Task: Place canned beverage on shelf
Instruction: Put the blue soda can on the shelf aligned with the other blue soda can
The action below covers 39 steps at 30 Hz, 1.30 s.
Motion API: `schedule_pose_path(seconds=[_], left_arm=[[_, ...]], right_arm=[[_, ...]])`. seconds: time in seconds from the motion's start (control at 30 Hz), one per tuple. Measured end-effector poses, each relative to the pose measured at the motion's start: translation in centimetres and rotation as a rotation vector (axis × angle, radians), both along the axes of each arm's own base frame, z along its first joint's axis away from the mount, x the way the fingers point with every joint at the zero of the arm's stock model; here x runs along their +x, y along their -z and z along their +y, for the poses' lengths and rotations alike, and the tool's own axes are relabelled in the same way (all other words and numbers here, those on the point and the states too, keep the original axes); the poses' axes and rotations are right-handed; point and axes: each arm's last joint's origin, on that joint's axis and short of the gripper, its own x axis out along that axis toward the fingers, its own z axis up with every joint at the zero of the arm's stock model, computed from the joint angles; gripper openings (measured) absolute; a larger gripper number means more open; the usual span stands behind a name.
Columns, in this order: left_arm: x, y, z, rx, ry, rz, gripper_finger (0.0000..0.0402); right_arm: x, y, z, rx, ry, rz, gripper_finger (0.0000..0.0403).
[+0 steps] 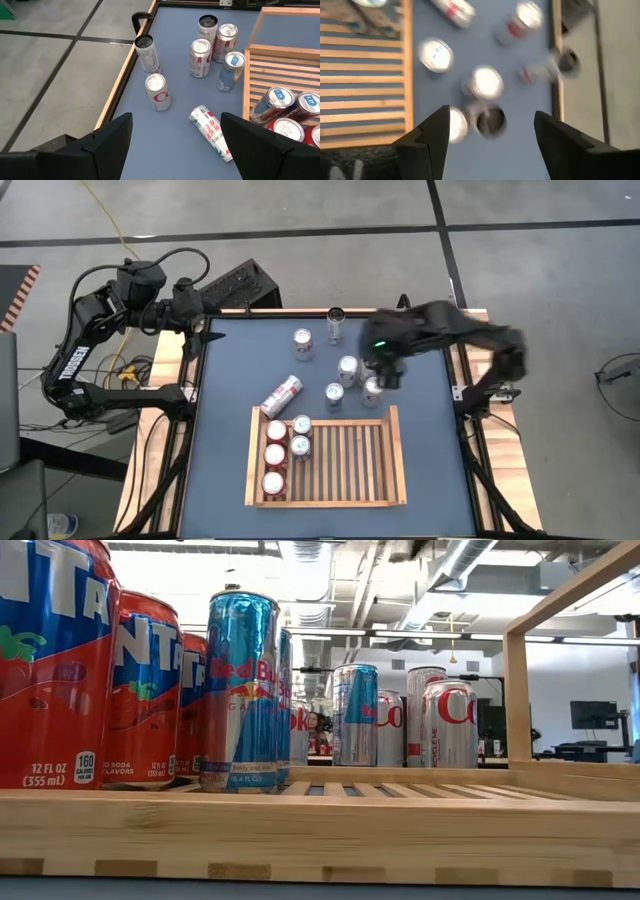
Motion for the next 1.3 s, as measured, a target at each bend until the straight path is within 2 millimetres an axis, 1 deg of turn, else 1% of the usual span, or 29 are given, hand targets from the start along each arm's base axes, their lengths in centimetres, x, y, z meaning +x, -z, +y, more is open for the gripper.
schedule_pose_path(seconds=[0.07,0.1,0.17,0.23,0.27,0.33,0.4,0.47,0.53,0.63,0.67,0.73,0.8,0.93,1.03,1.1,1.2,1.3], left_arm=[[0.0,0.0,0.0,0.000,0.000,0.000,0.0291],[0.0,0.0,0.0,0.000,0.000,0.000,0.0291],[0.0,0.0,0.0,0.001,0.000,0.000,0.0291],[0.0,0.0,0.0,0.003,0.001,0.000,0.0291],[0.0,0.0,0.0,0.003,0.002,0.000,0.0291],[0.0,0.0,0.0,0.002,0.002,0.000,0.0291],[0.0,0.0,0.0,0.003,0.002,0.001,0.0291],[0.0,0.0,0.0,0.005,0.002,-0.002,0.0291],[0.0,-0.1,0.0,0.008,0.002,-0.007,0.0291],[0.0,-0.1,0.0,0.009,0.002,-0.008,0.0291],[0.0,-0.1,0.0,0.009,0.002,-0.008,0.0291],[0.0,-0.1,0.0,0.009,0.002,-0.009,0.0291],[0.0,-0.1,0.0,0.008,0.002,-0.008,0.0291],[0.0,-0.1,0.0,0.007,0.001,-0.009,0.0291],[0.0,-0.1,0.0,0.006,0.001,-0.009,0.0291],[0.0,-0.1,0.0,0.006,0.001,-0.008,0.0291],[0.0,-0.1,0.0,0.006,0.001,-0.008,0.0291],[0.0,-0.1,0.0,0.006,0.001,-0.008,0.0291]], right_arm=[[-3.1,-0.3,-0.5,-0.006,0.105,-0.034,0.0256],[-4.9,-0.1,-0.7,-0.009,0.159,-0.043,0.0256],[-8.0,0.8,-1.0,-0.033,0.259,-0.072,0.0256],[-10.6,2.1,-1.2,-0.028,0.360,-0.165,0.0256],[-11.5,3.0,-1.3,-0.007,0.403,-0.227,0.0256],[-12.6,5.1,-1.3,0.035,0.452,-0.360,0.0256],[-12.9,6.8,-1.3,0.089,0.448,-0.499,0.0256],[-12.4,8.2,-1.3,0.124,0.373,-0.638,0.0256],[-11.5,8.7,-1.3,0.130,0.261,-0.766,0.0256],[-9.7,8.7,-1.3,0.111,0.136,-0.932,0.0256],[-9.1,8.6,-1.2,0.110,0.104,-0.969,0.0256],[-7.8,8.7,-1.2,0.091,0.045,-0.989,0.0256],[-6.3,9.2,-1.1,0.068,0.016,-0.974,0.0256],[-3.6,11.8,-1.2,-0.001,-0.051,-0.830,0.0256],[-1.5,13.5,-1.2,-0.018,-0.078,-0.744,0.0256],[-0.2,13.9,-1.2,-0.017,-0.085,-0.717,0.0256],[1.5,13.7,-0.9,-0.012,-0.097,-0.702,0.0257],[2.7,14.0,-0.6,0.003,-0.106,-0.594,0.0268]])
